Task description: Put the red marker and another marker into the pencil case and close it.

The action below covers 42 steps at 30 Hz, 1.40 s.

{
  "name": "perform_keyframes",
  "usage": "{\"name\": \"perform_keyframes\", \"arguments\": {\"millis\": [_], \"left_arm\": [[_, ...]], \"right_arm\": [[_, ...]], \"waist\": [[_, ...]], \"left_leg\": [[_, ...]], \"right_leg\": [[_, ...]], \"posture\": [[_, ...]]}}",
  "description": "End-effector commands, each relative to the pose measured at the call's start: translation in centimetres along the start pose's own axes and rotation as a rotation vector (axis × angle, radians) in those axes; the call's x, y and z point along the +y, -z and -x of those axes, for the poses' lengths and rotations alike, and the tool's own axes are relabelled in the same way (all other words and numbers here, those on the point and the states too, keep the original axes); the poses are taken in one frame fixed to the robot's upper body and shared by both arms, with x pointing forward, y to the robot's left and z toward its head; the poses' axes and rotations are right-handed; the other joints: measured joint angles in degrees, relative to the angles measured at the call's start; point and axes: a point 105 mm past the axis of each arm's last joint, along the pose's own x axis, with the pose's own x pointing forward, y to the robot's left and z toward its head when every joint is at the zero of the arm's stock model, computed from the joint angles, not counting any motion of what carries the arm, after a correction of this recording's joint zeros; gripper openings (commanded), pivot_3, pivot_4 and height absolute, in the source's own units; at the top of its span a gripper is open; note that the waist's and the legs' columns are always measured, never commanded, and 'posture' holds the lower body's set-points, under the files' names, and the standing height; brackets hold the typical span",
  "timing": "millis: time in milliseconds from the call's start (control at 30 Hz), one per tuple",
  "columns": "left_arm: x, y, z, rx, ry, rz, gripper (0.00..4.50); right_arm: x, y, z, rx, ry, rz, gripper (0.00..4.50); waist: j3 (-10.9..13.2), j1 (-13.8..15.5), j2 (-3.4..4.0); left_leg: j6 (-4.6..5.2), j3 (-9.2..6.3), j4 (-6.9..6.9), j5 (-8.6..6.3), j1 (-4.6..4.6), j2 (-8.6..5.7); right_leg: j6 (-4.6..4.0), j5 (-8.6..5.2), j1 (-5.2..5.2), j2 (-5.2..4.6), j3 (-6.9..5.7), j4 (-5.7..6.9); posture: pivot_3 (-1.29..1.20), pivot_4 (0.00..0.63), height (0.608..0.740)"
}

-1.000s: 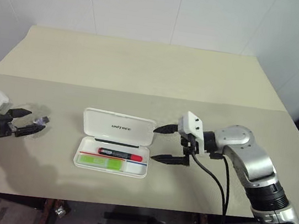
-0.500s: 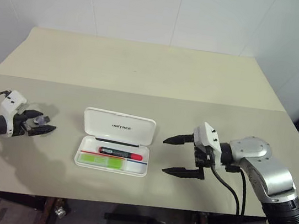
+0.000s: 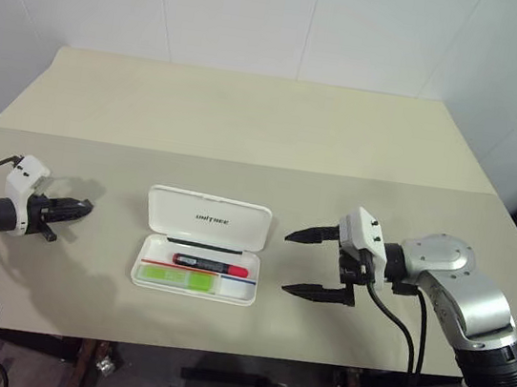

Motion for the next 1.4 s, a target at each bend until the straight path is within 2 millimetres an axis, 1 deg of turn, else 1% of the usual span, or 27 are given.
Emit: {"name": "perform_keyframes", "arguments": {"millis": [33,167,200,333,533,667,767,833,900,967,1033,1200,1300,1400], "left_arm": [[-0.3,0.3,-0.1,0.004,0.022,0.006,0.37],[-0.1,-0.3,0.2,-0.016,0.015,-0.026,0.37],[0.0,-0.7,0.3,-0.031,0.011,-0.044,0.37],[0.3,-2.9,0.9,-0.109,0.001,-0.122,0.37],[0.1,-6.2,2.2,-0.208,0.031,-0.263,0.37],[-0.5,-8.5,3.0,-0.268,0.067,-0.358,0.37],[-1.5,-10.9,3.3,-0.336,0.109,-0.424,0.37],[-2.7,-12.4,3.4,-0.385,0.157,-0.462,0.37],[-3.8,-13.4,3.4,-0.414,0.194,-0.485,0.37],[-6.0,-14.9,3.2,-0.461,0.267,-0.52,0.37],[-8.2,-15.9,2.9,-0.5,0.334,-0.536,0.37],[-13.4,-16.5,1.8,-0.535,0.48,-0.535,0.37],[-15.8,-16.5,1.5,-0.553,0.543,-0.525,0.37],[-17.9,-17.0,1.5,-0.584,0.59,-0.512,0.37]], "right_arm": [[-0.5,-1.1,0.4,-0.018,0.018,0.053,4.5],[-0.9,-1.2,0.5,-0.025,0.024,0.067,4.5],[-1.0,-1.2,0.6,-0.03,0.029,0.073,4.5],[-1.4,-1.4,0.9,-0.041,0.043,0.088,4.5],[-1.9,-1.3,1.2,-0.041,0.055,0.099,4.5],[-2.3,-1.3,1.4,-0.042,0.062,0.106,4.5],[-2.6,-1.4,1.6,-0.045,0.067,0.113,4.5],[-2.8,-1.4,1.7,-0.046,0.069,0.117,4.5],[-2.9,-1.3,1.7,-0.047,0.069,0.12,4.5],[-3.0,-1.3,1.8,-0.049,0.071,0.123,4.5],[-3.1,-1.4,1.9,-0.053,0.077,0.126,4.5],[-3.4,-1.9,3.0,-0.116,0.111,0.145,4.5],[-3.4,-1.8,3.8,-0.136,0.123,0.152,4.5],[-3.2,-1.5,4.6,-0.15,0.132,0.159,4.5]], "waist": [[0.0,0.0,0.0],[0.0,-0.01,0.0],[0.0,-0.01,0.0],[0.0,-0.01,-0.01],[0.0,-0.01,-0.01],[0.0,-0.04,0.0],[0.0,-0.02,-0.01],[0.0,-0.01,-0.01],[0.0,-0.01,0.0],[0.0,-0.01,0.0],[0.0,0.09,0.0],[0.01,0.08,0.0],[0.01,-0.03,0.01],[0.01,0.0,0.01]], "left_leg": [[0.0,0.0,0.0,0.0,0.0,0.0],[-0.05,0.0,0.01,0.03,0.0,0.0],[-0.05,0.0,0.01,0.03,0.0,0.0],[-0.06,0.0,0.01,0.03,-0.02,0.0],[-0.07,0.0,0.01,0.04,-0.02,0.0],[-0.07,0.0,0.02,0.04,-0.03,0.01],[-0.08,0.0,0.03,0.04,-0.03,0.01],[-0.08,0.0,0.05,0.04,-0.03,0.01],[-0.08,-0.01,0.06,0.05,-0.04,0.01],[-0.08,-0.01,0.06,0.05,-0.03,0.01],[-0.09,0.0,0.06,0.05,-0.03,0.0],[-0.11,-0.01,0.11,0.06,-0.02,0.0],[-0.12,0.0,0.12,0.07,0.02,0.0],[-0.14,-0.01,0.12,0.08,0.03,0.0]], "right_leg": [[0.0,0.0,0.0,0.0,0.0,0.01],[0.0,0.0,0.0,0.0,0.0,0.0],[0.0,0.0,0.0,0.0,0.0,0.01],[0.0,0.0,0.0,0.0,-0.01,0.0],[0.0,0.0,0.0,0.0,-0.02,0.0],[0.0,0.0,0.0,0.0,-0.01,0.01],[0.0,0.0,-0.01,0.0,-0.01,0.03],[0.0,0.0,0.0,0.0,0.0,0.03],[0.0,0.0,0.0,0.0,0.0,0.04],[0.0,0.0,0.0,0.0,0.01,0.04],[0.0,0.0,0.0,0.0,0.05,0.05],[0.01,0.0,0.0,0.01,0.1,0.1],[0.01,0.0,0.01,0.02,0.17,0.13],[0.01,0.0,0.01,0.05,0.22,0.16]], "posture": [[0.0,0.15,0.74],[0.0,0.15,0.74],[0.0,0.15,0.74],[0.0,0.15,0.74],[0.0,0.15,0.74],[0.0,0.15,0.74],[0.0,0.15,0.74],[0.0,0.15,0.74],[0.0,0.15,0.74],[0.0,0.15,0.74],[0.0,0.15,0.74],[0.0,0.15,0.74],[0.0,0.15,0.74],[0.0,0.15,0.74]]}}
